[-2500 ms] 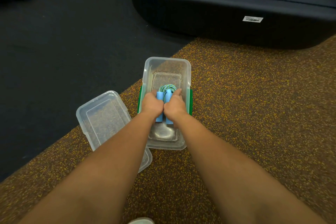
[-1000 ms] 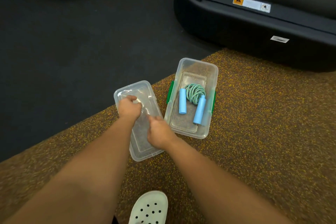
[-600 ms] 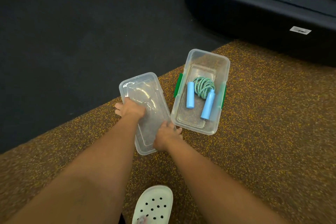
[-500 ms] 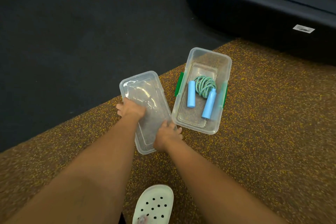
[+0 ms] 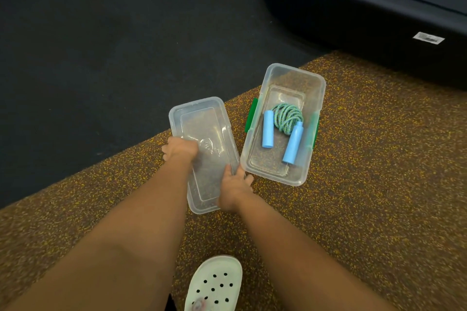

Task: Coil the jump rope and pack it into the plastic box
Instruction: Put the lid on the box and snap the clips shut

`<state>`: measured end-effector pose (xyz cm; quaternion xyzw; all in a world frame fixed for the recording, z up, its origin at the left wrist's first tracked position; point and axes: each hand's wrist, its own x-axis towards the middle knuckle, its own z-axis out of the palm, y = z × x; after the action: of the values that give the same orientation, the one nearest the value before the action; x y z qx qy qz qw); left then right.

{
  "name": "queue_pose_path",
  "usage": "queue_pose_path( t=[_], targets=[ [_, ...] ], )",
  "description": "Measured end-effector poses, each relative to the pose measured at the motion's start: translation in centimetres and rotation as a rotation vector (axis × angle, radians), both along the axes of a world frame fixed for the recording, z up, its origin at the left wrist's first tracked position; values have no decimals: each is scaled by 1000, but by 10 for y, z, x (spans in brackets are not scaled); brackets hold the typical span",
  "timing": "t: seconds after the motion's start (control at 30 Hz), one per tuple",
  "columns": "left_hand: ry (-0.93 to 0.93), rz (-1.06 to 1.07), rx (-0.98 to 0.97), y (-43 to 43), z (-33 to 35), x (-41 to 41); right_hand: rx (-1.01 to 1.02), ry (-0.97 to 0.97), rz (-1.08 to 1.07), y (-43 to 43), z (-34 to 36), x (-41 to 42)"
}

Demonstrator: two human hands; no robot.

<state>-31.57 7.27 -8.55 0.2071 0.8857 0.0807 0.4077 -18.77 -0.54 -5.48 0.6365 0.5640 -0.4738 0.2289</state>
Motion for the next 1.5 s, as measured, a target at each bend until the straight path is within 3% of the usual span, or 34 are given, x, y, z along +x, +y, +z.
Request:
queue_pose_path(
  t=[0.43, 0.8, 1.03, 1.2, 1.5],
  targets=[
    [-66, 124, 225, 5, 8, -5, -24, 211, -181, 6, 8, 10],
    [115, -58, 286, 7, 50, -15, -17, 397, -227, 14, 37, 5],
    [132, -90, 363, 13, 84, -11, 205, 367, -366, 30, 63, 8],
    [120, -137, 413, 15, 102, 8, 367, 220, -395, 41, 80, 34],
    [-57, -168, 459, 24, 120, 64, 451, 54, -503, 40, 98, 82]
  ],
)
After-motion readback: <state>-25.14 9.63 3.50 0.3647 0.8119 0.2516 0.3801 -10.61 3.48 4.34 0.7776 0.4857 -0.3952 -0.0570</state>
